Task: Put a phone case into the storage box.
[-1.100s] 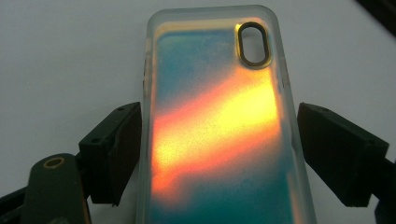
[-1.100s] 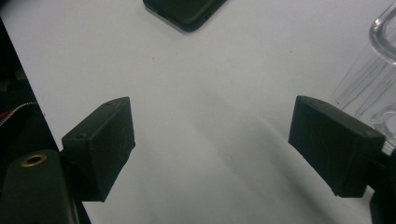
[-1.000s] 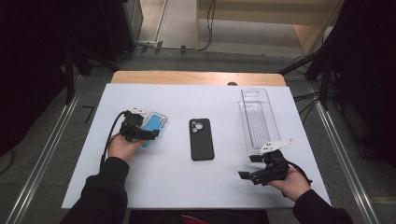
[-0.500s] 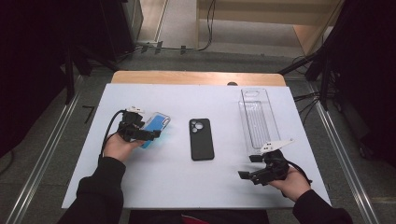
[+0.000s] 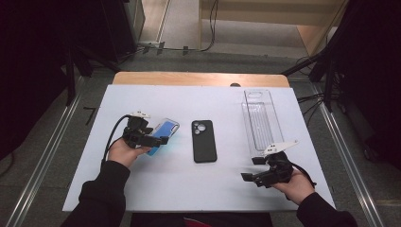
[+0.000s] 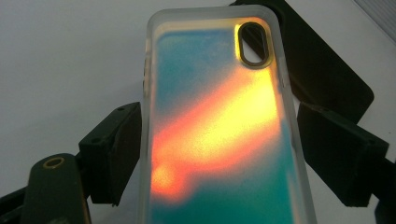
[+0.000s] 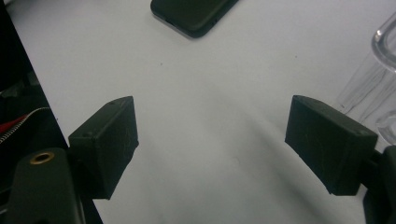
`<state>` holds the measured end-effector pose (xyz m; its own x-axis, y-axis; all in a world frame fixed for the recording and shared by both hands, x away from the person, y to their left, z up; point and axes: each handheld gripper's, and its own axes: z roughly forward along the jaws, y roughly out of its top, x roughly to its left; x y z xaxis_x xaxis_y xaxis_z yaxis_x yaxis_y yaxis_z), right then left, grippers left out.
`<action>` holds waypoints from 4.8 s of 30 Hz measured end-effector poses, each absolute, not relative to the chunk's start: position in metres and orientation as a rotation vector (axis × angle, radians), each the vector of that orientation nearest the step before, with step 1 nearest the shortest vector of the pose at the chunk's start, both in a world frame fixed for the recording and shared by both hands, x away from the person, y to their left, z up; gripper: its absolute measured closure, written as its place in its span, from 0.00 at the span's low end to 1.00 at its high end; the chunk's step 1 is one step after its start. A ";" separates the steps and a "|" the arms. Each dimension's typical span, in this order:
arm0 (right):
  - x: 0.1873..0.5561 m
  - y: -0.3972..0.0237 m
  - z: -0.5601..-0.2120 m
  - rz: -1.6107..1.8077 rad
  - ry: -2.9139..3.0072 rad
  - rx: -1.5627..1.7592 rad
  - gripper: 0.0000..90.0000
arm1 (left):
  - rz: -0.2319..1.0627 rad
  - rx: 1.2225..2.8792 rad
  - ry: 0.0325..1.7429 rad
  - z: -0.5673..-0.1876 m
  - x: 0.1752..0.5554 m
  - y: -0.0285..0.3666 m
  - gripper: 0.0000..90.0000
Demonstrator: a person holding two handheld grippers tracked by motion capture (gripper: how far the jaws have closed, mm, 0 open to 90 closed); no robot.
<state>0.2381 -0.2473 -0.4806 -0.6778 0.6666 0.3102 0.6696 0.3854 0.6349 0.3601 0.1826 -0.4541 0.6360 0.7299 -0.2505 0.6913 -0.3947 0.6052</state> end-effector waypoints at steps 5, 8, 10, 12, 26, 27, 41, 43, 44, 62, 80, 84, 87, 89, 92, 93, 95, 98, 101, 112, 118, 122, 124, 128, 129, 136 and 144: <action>0.237 -0.246 -0.478 -1.236 -2.612 -1.246 0.17 | 0.054 2.142 1.088 -0.451 0.352 0.177 0.19; 0.237 -0.246 -0.476 -1.243 -2.579 -1.259 0.17 | 0.053 2.148 1.076 -0.451 0.345 0.174 0.19; 0.238 -0.246 -0.473 -1.232 -2.527 -1.263 0.17 | 0.050 2.140 1.078 -0.453 0.341 0.172 0.19; 0.240 -0.244 -0.471 -1.179 -2.519 -1.281 0.17 | 0.042 2.133 1.083 -0.454 0.336 0.171 0.19; 0.239 -0.237 -0.464 -1.231 -2.511 -1.341 0.17 | 0.048 2.062 1.024 -0.446 0.309 0.154 0.19; 0.239 -0.236 -0.463 -1.240 -2.513 -1.342 0.17 | 0.053 2.056 1.024 -0.446 0.307 0.152 0.19; 0.243 -0.221 -0.444 -1.309 -2.499 -1.403 0.17 | 0.103 2.010 1.022 -0.450 0.294 0.130 0.19; 0.244 -0.218 -0.441 -1.316 -2.494 -1.410 0.17 | 0.127 2.002 1.023 -0.451 0.293 0.127 0.19; 0.245 -0.217 -0.440 -1.318 -2.495 -1.412 0.17 | 0.140 1.993 1.024 -0.451 0.292 0.126 0.19; 0.264 -0.185 -0.427 -1.373 -2.477 -1.441 0.17 | 0.283 1.889 0.968 -0.466 0.284 0.108 0.19; 0.295 -0.159 -0.411 -1.411 -2.454 -1.442 0.17 | 0.334 1.805 0.916 -0.475 0.280 0.100 0.19; 0.301 -0.152 -0.410 -1.398 -2.467 -1.443 0.17 | 0.341 1.784 0.916 -0.476 0.279 0.098 0.19; 0.306 -0.148 -0.411 -1.391 -2.452 -1.434 0.17 | 0.357 1.789 0.910 -0.476 0.278 0.098 0.19; 0.309 -0.145 -0.411 -1.385 -2.449 -1.431 0.17 | 0.373 1.780 0.906 -0.476 0.278 0.097 0.19; 0.314 -0.141 -0.411 -1.377 -2.442 -1.429 0.17 | 0.382 1.773 0.902 -0.476 0.277 0.097 0.18; 0.316 -0.140 -0.411 -1.378 -2.437 -1.427 0.17 | 0.384 1.773 0.903 -0.475 0.277 0.098 0.18; 0.319 -0.138 -0.410 -1.378 -2.417 -1.426 0.20 | 0.387 1.764 0.897 -0.475 0.277 0.097 0.18; 0.323 -0.136 -0.408 -1.374 -2.402 -1.430 0.21 | 0.401 1.758 0.894 -0.474 0.275 0.096 0.18; 0.326 -0.133 -0.409 -1.367 -2.395 -1.430 0.22 | 0.415 1.758 0.894 -0.474 0.274 0.095 0.18; 0.334 -0.129 -0.415 -1.355 -2.273 -1.450 0.38 | 0.425 1.756 0.885 -0.474 0.272 0.093 0.18; 0.336 -0.129 -0.419 -1.344 -2.214 -1.442 0.50 | 0.453 1.753 0.884 -0.474 0.270 0.093 0.18; 0.338 -0.131 -0.419 -1.318 -2.158 -1.478 0.63 | 0.454 1.763 0.881 -0.475 0.269 0.092 0.18; 0.340 -0.134 -0.419 -1.298 -2.103 -1.496 0.73 | 0.462 1.762 0.884 -0.475 0.268 0.091 0.18; 0.340 -0.138 -0.419 -1.298 -2.075 -1.501 0.84 | 0.471 1.766 0.880 -0.475 0.267 0.090 0.18; 0.341 -0.139 -0.419 -1.289 -2.054 -1.505 0.85 | 0.470 1.766 0.880 -0.475 0.267 0.090 0.18; 0.340 -0.140 -0.417 -1.279 -2.041 -1.516 0.86 | 0.483 1.765 0.867 -0.474 0.266 0.089 0.18; 0.340 -0.141 -0.415 -1.281 -2.039 -1.505 0.86 | 0.373 1.823 0.905 -0.465 0.273 0.088 0.16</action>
